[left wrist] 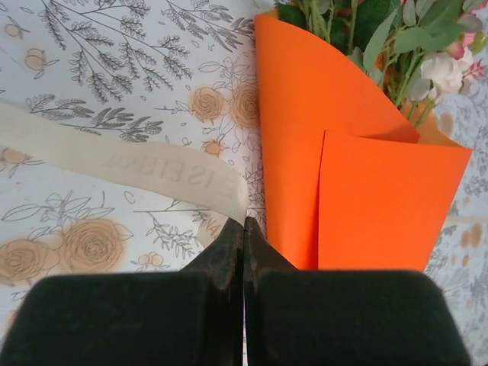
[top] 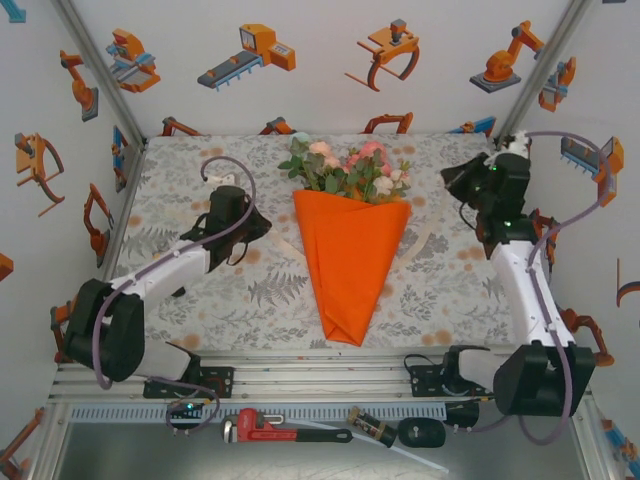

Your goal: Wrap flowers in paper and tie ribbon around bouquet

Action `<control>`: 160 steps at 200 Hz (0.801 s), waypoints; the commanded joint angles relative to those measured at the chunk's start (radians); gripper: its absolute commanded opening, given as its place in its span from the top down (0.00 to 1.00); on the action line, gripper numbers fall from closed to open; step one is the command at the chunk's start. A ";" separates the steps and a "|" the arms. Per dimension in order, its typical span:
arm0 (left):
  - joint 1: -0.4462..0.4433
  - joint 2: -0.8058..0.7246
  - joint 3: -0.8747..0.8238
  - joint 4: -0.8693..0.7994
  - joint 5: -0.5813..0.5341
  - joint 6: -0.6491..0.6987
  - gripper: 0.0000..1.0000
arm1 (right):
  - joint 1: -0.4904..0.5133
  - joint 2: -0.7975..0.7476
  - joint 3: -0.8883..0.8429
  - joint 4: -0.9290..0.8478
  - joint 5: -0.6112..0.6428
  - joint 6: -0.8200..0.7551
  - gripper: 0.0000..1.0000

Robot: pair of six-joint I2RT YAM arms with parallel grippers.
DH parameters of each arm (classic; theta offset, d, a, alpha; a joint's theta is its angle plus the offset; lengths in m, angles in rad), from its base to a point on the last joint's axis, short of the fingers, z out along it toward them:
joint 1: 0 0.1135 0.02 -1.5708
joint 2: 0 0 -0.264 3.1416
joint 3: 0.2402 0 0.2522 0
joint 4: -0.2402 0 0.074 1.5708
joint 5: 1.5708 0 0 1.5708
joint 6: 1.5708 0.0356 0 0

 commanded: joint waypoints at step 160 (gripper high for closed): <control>-0.153 -0.155 -0.164 -0.031 -0.180 0.070 1.00 | 0.684 0.732 0.690 -0.298 0.058 -0.306 0.38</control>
